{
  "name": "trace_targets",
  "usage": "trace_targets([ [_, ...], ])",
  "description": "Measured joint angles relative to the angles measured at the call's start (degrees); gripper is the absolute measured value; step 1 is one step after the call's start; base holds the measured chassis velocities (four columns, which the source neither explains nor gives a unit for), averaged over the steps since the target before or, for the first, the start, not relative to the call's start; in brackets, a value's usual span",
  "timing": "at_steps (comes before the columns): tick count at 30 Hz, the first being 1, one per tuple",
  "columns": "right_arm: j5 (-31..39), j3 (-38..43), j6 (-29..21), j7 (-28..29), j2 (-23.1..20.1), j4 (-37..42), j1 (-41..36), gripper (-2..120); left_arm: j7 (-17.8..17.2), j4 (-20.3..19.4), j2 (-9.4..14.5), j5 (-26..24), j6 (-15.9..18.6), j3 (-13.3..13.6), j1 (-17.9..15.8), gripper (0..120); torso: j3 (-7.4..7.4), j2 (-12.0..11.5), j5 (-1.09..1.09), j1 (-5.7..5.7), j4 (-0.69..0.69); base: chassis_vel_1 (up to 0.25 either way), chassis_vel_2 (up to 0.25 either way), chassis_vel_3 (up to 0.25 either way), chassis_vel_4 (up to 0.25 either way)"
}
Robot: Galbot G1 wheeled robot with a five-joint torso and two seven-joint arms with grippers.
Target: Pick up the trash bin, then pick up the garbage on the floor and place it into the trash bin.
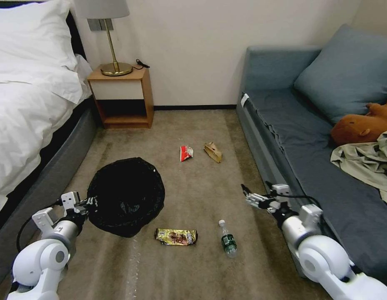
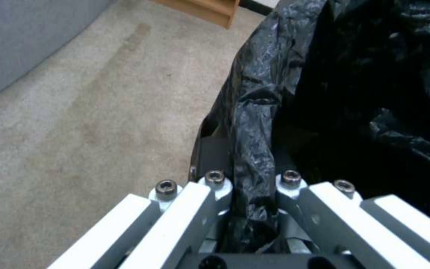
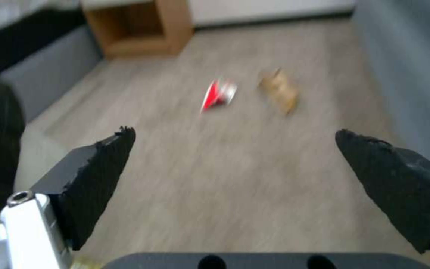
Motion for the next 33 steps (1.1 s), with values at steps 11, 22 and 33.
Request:
trace_targets([
  [11, 12.8, -24.2, -9.9, 7.4, -3.3, -9.2, 22.1, 100, 0.7, 0.3, -0.5, -0.2, -0.6, -1.1, 0.7, 4, 0.0, 0.0, 0.02, 0.0, 0.01, 0.0, 0.0, 0.0, 0.0],
  [22, 28.3, -38.0, -21.0, 4.7, -8.2, -14.9, 38.7, 100, 1.3, 1.8, -0.1, -0.2, -1.3, -0.9, 0.6, 4, 0.0, 0.0, -0.01, 0.0, 0.0, 0.0, 0.0, 0.0, 0.0],
  [33, 31.1, -48.7, -24.3, -2.2, -5.0, -26.5, 45.4, 100, 1.9, 3.8, 1.4, -0.1, -1.8, -0.6, -0.1, 4, 0.0, 0.0, 0.01, 0.01, 0.0, 0.0, 0.0, 0.0, 0.0],
])
